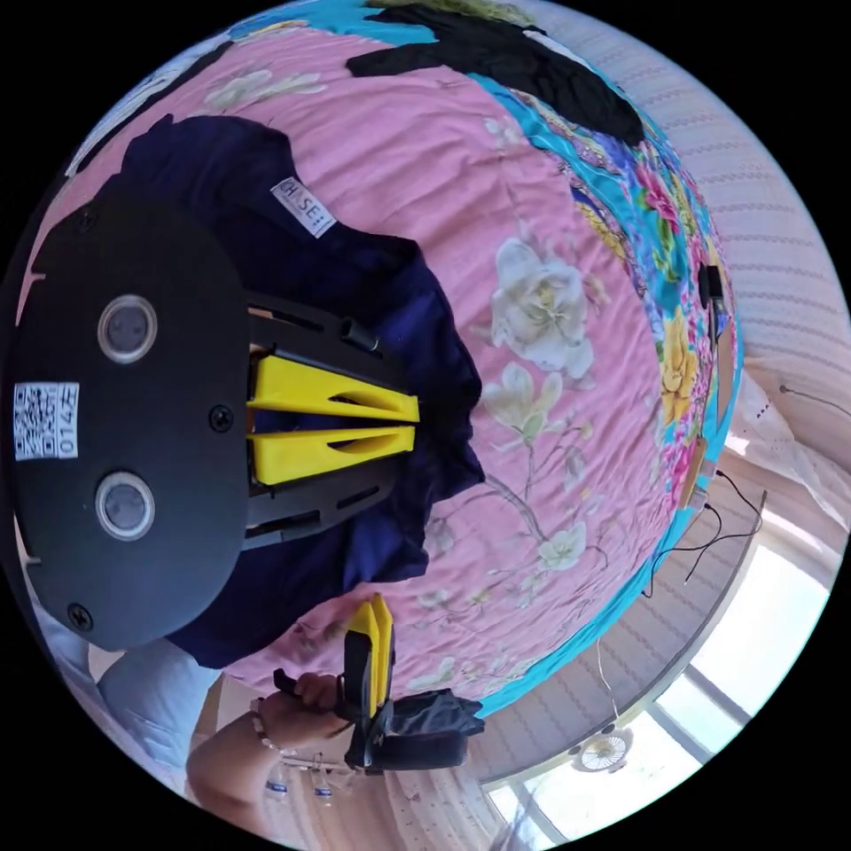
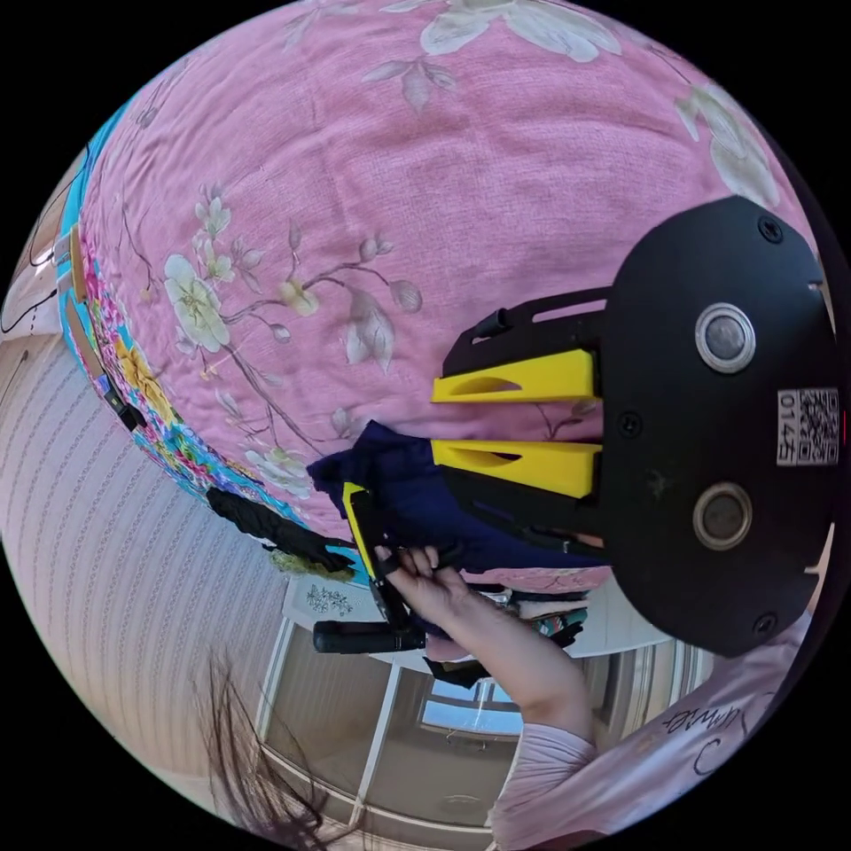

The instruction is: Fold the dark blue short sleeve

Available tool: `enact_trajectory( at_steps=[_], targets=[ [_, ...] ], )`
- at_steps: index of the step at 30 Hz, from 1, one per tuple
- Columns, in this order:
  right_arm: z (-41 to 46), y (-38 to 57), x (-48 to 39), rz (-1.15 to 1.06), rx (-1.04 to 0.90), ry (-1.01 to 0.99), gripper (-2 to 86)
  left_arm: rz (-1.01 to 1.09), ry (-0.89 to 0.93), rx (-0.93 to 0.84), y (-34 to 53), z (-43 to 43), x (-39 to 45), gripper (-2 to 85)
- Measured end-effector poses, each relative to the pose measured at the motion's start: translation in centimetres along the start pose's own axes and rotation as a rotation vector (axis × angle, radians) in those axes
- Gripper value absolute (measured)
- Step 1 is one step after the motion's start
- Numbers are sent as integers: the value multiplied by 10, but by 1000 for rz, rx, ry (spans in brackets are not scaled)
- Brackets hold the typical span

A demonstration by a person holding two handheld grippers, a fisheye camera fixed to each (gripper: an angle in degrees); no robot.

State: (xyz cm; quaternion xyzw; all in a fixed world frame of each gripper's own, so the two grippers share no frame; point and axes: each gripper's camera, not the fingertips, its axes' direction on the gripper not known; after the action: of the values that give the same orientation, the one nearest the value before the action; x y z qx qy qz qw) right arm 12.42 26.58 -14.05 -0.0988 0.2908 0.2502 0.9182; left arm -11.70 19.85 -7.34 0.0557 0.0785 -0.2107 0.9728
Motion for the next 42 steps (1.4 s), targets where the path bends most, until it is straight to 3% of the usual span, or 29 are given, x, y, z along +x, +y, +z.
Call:
enact_trajectory(
  at_steps=[7,18,23,28,34,37,42],
  targets=[
    [6,-30,-4,-1,67,-124,54,-54,39,23,-9,5,-10,-10],
    [-53,2,-23,79,265,-81,2,246,84,148,-92,4,58,-9],
    [-54,-3,-33,128,271,18,1,293,38,-49,-105,56,71,1],
    [-44,-23,-40,164,182,45,1,292,17,-42,-98,34,61,45],
    [-63,-49,-73,127,159,56,1,246,-11,140,-41,-60,26,60],
    [-77,-62,-92,90,131,83,2,117,-54,189,19,-110,-23,58],
    [-100,-94,-144,-32,62,164,0,-285,-281,166,180,-182,-119,48]
  ],
)
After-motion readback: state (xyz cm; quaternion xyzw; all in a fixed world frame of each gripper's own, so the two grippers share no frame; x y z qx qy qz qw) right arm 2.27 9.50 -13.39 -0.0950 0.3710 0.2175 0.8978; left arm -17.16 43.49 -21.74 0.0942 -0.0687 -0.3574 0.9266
